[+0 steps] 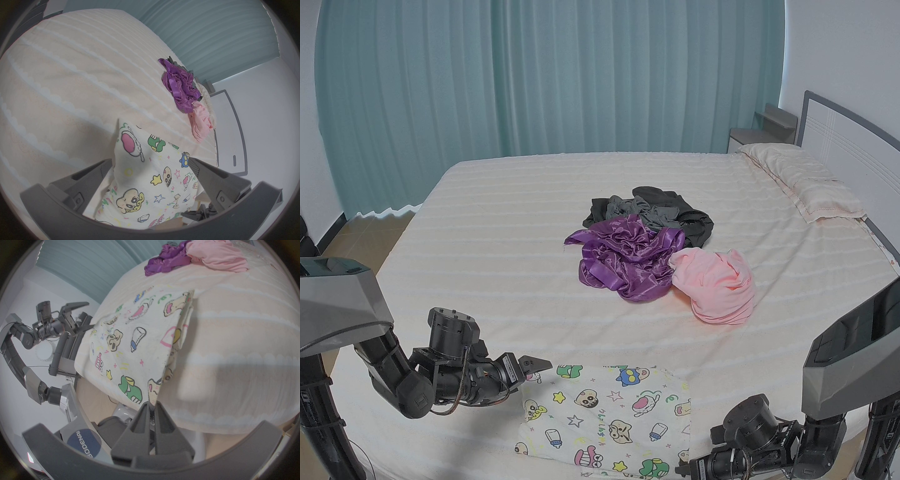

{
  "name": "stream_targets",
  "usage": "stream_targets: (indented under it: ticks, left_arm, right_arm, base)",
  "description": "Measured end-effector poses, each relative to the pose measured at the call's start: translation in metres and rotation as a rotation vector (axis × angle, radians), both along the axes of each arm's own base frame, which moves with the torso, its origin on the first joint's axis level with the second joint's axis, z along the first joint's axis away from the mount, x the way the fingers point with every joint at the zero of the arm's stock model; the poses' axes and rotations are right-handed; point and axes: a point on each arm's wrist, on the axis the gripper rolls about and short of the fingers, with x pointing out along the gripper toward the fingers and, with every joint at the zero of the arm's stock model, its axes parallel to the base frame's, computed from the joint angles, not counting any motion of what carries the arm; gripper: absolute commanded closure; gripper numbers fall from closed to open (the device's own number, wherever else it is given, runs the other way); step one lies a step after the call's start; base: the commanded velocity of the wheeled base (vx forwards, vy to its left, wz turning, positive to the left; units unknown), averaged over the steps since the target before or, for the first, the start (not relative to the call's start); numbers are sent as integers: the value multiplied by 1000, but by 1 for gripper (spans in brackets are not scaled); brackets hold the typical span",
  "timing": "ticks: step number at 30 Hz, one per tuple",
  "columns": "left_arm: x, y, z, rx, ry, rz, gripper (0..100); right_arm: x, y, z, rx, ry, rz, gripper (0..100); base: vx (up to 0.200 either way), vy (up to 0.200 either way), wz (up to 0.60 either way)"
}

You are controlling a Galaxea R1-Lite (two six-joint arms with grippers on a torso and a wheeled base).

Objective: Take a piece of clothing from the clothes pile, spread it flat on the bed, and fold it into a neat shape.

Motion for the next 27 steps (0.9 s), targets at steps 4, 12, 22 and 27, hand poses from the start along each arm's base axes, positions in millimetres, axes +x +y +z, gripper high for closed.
stream_targets:
  ticks: [4,12,22,27]
  left_arm:
    - [0,-6,4,-51,30,50,0]
    - [-1,-24,20,-99,-9,109,0]
    - [-11,-46,5,13,-16,73,0]
    - [-21,-54,-13,130,44,38,0]
  right_arm:
    - [1,1,0,-4,1,3,0]
    - [4,1,4,4,-40,15,0]
    - [36,-12,24,79,-148,-121,0]
    - [62,-15,32,128,-208,-202,0]
  base:
    - [0,0,0]
    - [0,0,0]
    - [0,0,0]
    - [0,0,0]
